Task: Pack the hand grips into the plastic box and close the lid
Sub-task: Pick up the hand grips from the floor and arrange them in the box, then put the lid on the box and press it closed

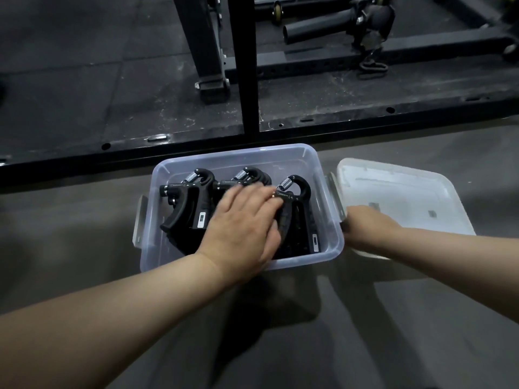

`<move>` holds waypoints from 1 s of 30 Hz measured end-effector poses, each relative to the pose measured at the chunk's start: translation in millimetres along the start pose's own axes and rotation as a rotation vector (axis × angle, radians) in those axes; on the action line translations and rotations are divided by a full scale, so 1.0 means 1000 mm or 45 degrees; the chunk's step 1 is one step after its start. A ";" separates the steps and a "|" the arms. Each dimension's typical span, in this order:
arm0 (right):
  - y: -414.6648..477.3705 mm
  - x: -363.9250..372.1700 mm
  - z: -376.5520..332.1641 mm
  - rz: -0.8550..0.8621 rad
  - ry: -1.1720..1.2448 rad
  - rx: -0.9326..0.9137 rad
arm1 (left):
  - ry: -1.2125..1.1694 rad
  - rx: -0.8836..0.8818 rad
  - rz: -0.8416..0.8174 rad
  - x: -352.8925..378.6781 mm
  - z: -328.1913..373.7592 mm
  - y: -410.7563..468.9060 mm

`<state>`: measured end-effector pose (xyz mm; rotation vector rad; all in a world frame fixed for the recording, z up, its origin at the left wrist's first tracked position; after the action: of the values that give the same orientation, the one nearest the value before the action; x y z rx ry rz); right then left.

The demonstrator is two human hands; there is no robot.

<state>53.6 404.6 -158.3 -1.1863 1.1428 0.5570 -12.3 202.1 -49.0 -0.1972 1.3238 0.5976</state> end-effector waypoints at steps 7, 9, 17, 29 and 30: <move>-0.001 -0.089 0.031 0.417 0.290 0.184 | 0.010 -0.392 -0.303 0.021 -0.024 -0.019; -0.014 -0.120 0.027 0.548 0.352 0.180 | 0.025 -0.412 -0.322 0.022 -0.023 -0.020; -0.072 -0.218 -0.021 0.876 0.664 0.011 | 0.003 -0.381 -0.331 0.012 -0.025 -0.019; -0.202 -0.276 -0.149 0.969 1.158 -1.071 | -1.132 -1.036 0.338 -0.058 -0.103 -0.019; -0.206 -0.281 -0.147 0.999 1.224 -1.100 | -1.193 -1.098 0.408 -0.064 -0.112 -0.022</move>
<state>63.2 258.3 190.5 -1.8067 2.3757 1.2172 -104.3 112.7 -21.2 -0.3471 0.1279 1.3165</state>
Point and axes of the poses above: each hand's wrist, its own y-axis towards the middle knuckle, its own x-axis out of the palm, z = x × y, the point moved 9 cm from there along y, towards the middle knuckle, and after that the axes turned 9 degrees about -y, right-handed, at the moved point
